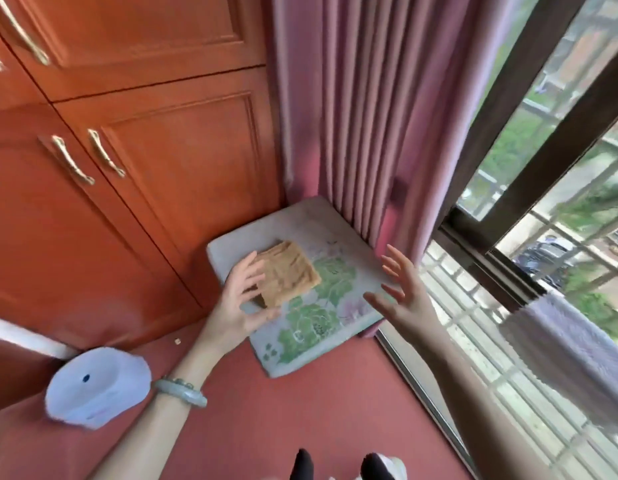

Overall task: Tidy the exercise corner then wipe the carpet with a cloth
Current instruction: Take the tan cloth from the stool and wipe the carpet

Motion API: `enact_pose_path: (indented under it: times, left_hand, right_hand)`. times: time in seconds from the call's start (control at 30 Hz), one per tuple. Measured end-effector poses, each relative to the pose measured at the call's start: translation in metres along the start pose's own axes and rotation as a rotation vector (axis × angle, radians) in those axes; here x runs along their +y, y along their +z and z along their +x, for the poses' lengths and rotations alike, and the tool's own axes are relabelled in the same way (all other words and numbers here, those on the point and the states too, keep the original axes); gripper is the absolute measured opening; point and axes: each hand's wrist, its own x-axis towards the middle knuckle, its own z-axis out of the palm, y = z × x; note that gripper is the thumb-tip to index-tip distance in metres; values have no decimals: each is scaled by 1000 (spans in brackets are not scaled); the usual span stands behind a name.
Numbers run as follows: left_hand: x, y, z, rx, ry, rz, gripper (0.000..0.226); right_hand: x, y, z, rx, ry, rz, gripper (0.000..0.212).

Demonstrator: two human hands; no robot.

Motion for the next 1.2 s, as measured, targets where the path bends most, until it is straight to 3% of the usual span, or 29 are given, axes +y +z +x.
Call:
enact_pose_path:
  times: [0.17,0.37,0.5,0.77,1.2]
  left_hand:
    - [-16,-83,-36,33,-18,14,93]
    - [-31,-141,-43,53,-47,14,107]
    - [-46,-152,-25,46,-76,1,102]
    - [-78,-157,71,-39,-114,54,87]
    - [-121,-138,240,-333,-177,182,79]
  right_hand:
    - [-21,86,-9,-3,-8,59,77]
    - [-34,145,-4,-7,10,69,77]
    - [-33,164,12,-11,39,53,78]
    - [-5,182,93,22,67,84,77]
    - [55,184,177,262,283,88,74]
